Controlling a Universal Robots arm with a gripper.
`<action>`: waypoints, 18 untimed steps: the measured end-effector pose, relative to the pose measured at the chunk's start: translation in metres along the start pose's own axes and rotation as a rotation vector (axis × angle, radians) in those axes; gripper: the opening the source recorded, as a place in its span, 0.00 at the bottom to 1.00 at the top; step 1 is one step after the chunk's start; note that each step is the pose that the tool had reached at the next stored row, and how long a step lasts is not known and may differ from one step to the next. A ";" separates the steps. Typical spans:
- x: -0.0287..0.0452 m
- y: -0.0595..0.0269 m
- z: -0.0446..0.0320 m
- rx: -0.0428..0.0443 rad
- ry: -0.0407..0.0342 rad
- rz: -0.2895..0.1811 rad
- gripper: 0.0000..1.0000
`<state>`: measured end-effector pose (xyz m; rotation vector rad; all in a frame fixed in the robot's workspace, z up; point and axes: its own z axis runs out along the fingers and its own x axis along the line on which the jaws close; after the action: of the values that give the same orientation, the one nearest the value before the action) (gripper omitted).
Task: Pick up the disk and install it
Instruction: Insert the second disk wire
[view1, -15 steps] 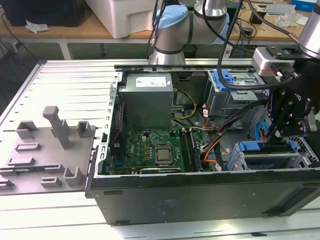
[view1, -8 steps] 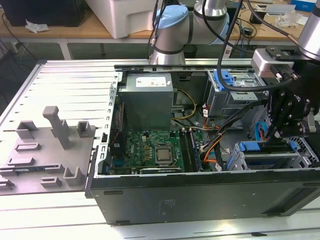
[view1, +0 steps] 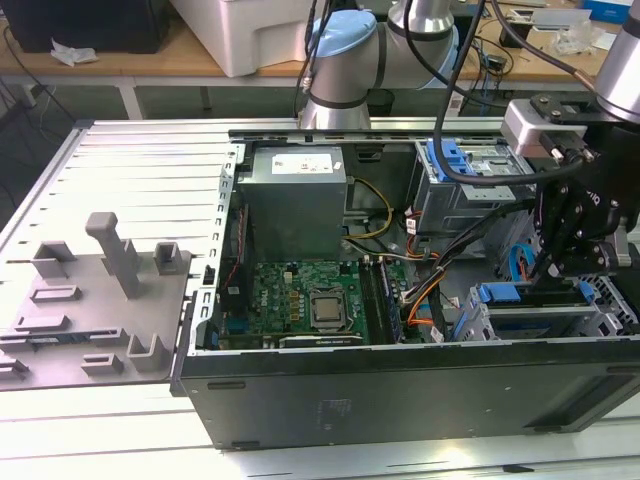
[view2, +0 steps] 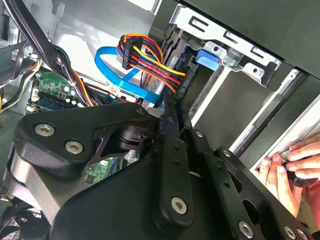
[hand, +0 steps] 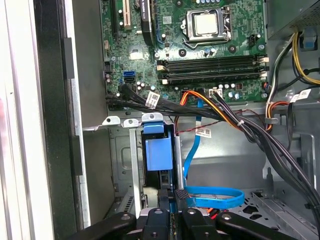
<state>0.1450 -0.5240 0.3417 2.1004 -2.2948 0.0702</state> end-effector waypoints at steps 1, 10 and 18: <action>0.0000 0.0000 0.0001 0.0000 0.0000 0.000 0.16; -0.0001 0.0001 0.0014 0.0002 0.0000 -0.003 0.16; -0.0001 0.0001 0.0022 0.0002 0.0000 -0.003 0.16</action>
<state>0.1450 -0.5241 0.3395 2.1043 -2.2912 0.0704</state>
